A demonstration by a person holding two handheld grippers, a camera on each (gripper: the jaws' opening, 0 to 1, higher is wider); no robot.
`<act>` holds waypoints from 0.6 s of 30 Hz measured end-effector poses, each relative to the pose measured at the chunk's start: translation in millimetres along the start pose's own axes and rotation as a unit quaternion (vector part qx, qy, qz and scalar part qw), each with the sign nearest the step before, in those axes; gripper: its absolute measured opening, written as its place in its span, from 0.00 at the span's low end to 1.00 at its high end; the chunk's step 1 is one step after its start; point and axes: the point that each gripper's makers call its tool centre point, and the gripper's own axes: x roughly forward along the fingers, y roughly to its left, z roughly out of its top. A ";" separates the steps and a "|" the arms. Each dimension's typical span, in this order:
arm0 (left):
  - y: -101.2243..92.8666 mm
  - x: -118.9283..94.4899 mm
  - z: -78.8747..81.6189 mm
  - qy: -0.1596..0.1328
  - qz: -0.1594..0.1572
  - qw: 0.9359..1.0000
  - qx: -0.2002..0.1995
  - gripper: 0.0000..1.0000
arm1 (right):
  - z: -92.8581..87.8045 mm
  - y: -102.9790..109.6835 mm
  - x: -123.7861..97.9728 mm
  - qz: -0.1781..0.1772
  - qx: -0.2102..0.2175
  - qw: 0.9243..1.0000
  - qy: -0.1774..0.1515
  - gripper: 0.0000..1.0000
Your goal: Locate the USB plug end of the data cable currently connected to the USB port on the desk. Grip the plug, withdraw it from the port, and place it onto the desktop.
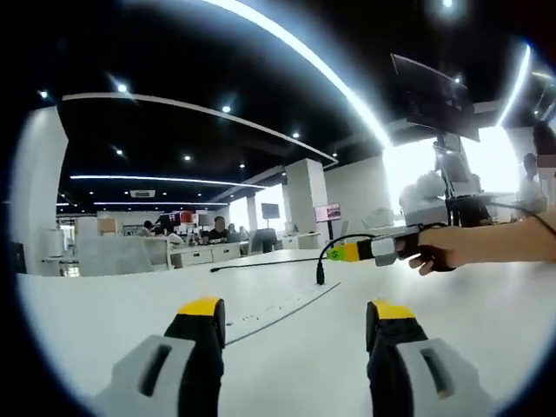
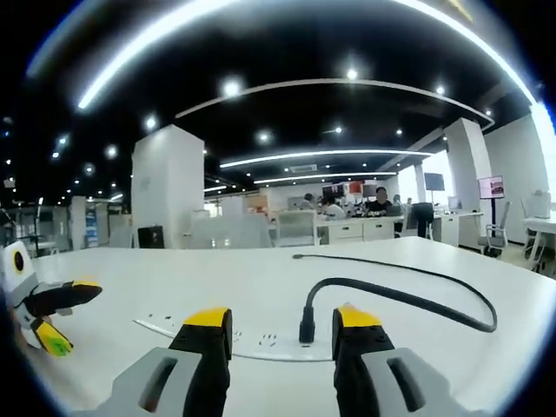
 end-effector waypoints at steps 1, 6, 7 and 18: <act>-0.3 -0.2 0.2 -0.001 0.000 1.000 -0.003 0.66 | 2.7 -2.4 3.4 -0.006 0.006 1.000 -0.006 0.47; -2.7 -1.8 1.1 -0.001 0.000 1.000 -0.005 0.66 | 4.7 -6.9 9.8 -0.018 0.039 0.999 -0.022 0.45; -3.4 -1.9 1.0 -0.001 0.000 1.000 -0.004 0.66 | 4.1 -8.1 11.1 -0.021 0.032 0.999 -0.021 0.44; -6.6 -1.6 -1.3 0.003 -0.001 1.000 -0.001 0.65 | 4.6 -13.1 22.0 -0.027 0.017 0.999 -0.015 0.42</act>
